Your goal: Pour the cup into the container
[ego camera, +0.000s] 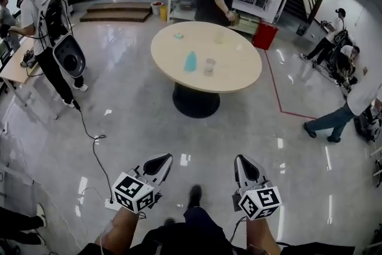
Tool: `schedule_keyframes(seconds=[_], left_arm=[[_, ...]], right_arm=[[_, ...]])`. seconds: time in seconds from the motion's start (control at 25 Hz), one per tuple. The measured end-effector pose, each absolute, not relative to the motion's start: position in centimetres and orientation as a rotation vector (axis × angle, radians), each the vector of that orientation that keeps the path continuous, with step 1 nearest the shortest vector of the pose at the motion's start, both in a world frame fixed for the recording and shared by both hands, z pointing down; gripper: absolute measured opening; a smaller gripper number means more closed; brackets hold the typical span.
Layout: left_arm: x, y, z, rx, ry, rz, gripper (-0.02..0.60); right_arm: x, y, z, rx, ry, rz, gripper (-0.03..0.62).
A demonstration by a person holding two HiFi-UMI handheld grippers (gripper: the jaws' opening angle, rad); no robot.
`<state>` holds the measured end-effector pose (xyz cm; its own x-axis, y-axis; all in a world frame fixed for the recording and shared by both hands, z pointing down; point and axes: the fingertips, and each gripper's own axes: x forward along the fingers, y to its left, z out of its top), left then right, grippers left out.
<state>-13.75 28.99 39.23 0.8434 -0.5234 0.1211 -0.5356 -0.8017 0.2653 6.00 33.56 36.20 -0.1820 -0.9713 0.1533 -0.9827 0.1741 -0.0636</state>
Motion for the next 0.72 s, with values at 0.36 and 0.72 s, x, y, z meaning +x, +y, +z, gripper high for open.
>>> schedule_keyframes(seconds=[0.36,0.72], left_arm=[[-6.0,11.0,37.1,2.767,-0.938,0.081,0.0],[0.2,-1.8,35.8,2.774,-0.964,0.059,0.0]], right_arm=[[14.0,14.5,35.4,1.923,-2.443,0.126,0.006],[20.5,0.7,34.9,1.918,-2.505,0.213,0.006]])
